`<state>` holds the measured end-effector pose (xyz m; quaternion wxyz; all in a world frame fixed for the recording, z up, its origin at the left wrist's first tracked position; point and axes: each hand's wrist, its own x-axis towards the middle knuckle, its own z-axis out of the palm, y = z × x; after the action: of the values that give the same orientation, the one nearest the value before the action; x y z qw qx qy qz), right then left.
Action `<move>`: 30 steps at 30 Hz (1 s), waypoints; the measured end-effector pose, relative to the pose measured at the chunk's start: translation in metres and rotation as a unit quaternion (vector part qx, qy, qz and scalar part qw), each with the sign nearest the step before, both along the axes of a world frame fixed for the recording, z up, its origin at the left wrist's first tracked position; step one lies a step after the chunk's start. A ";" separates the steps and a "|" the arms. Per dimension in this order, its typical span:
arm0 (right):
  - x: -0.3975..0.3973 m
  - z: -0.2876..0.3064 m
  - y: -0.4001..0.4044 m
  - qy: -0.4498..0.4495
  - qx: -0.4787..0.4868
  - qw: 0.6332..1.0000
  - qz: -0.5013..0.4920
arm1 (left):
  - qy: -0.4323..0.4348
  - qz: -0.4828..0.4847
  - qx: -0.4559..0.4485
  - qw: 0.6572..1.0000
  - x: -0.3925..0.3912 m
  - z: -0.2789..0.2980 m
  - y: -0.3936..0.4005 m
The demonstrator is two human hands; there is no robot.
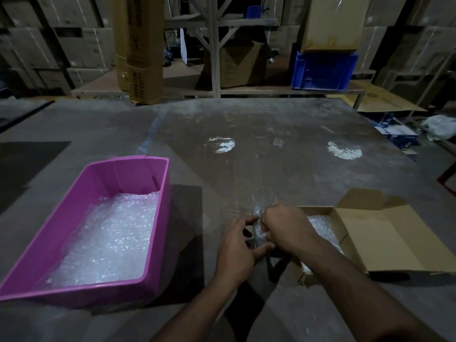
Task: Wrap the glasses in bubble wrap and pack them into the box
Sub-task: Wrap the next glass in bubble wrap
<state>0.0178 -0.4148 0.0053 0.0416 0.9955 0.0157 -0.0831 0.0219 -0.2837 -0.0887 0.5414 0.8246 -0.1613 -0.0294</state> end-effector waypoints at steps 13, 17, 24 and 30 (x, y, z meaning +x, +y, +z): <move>-0.018 0.000 -0.024 -0.002 0.093 0.989 0.114 | -0.038 0.013 -0.003 0.999 0.009 -0.010 -0.002; -0.023 -0.020 -0.025 -0.030 0.104 0.984 0.141 | -0.032 0.015 -0.006 0.999 0.011 -0.014 -0.001; -0.017 -0.028 -0.026 -0.012 0.060 0.983 0.172 | -0.062 0.019 -0.001 0.998 0.008 -0.013 -0.003; -0.013 -0.027 -0.024 0.042 0.049 0.987 0.151 | -0.050 0.013 0.018 0.999 0.009 -0.010 -0.001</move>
<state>0.0048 -0.4390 -0.0214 0.0045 0.9783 0.1713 -0.1166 0.0307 -0.2850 -0.0986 0.5178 0.8369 -0.1768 0.0157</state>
